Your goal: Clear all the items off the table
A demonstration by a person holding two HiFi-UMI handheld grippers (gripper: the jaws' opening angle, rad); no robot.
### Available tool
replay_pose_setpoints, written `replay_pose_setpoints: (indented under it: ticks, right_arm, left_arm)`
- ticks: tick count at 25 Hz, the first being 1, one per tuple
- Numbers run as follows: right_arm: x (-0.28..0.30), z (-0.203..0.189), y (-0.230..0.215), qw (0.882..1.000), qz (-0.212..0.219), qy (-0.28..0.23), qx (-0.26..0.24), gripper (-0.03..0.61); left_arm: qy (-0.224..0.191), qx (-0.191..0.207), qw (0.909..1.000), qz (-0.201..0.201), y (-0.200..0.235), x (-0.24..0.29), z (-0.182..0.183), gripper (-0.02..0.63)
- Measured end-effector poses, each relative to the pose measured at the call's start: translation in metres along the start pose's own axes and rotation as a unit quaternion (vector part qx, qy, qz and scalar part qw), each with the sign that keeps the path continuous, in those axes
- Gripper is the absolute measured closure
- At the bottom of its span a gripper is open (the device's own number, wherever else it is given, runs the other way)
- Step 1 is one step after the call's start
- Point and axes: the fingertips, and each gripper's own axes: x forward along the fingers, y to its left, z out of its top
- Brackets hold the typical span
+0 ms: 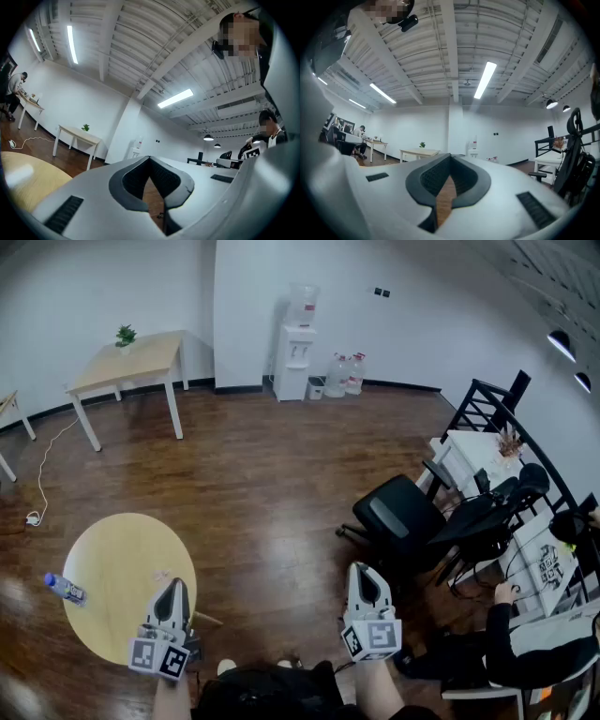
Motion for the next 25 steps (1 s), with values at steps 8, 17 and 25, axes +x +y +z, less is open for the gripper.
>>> replay_pose_setpoints:
  ticks: [8,17,25]
  right_arm:
    - [0.027,-0.007,0.017,0.998,0.058,-0.004,0.012,0.575]
    - [0.060,-0.013,0.111,0.980,0.196,0.006,0.023,0.575]
    - [0.072,-0.025,0.184,0.966,0.257,0.031,0.014,0.575]
  left_arm:
    - [-0.013,0.024,0.9983,0.052,0.006,-0.026,0.009,0.612]
    - [-0.012,0.048,0.9834,0.175,0.031,-0.113,0.028,0.612]
    - [-0.015,0.034,0.9805,0.193,0.075,-0.129,0.028,0.612]
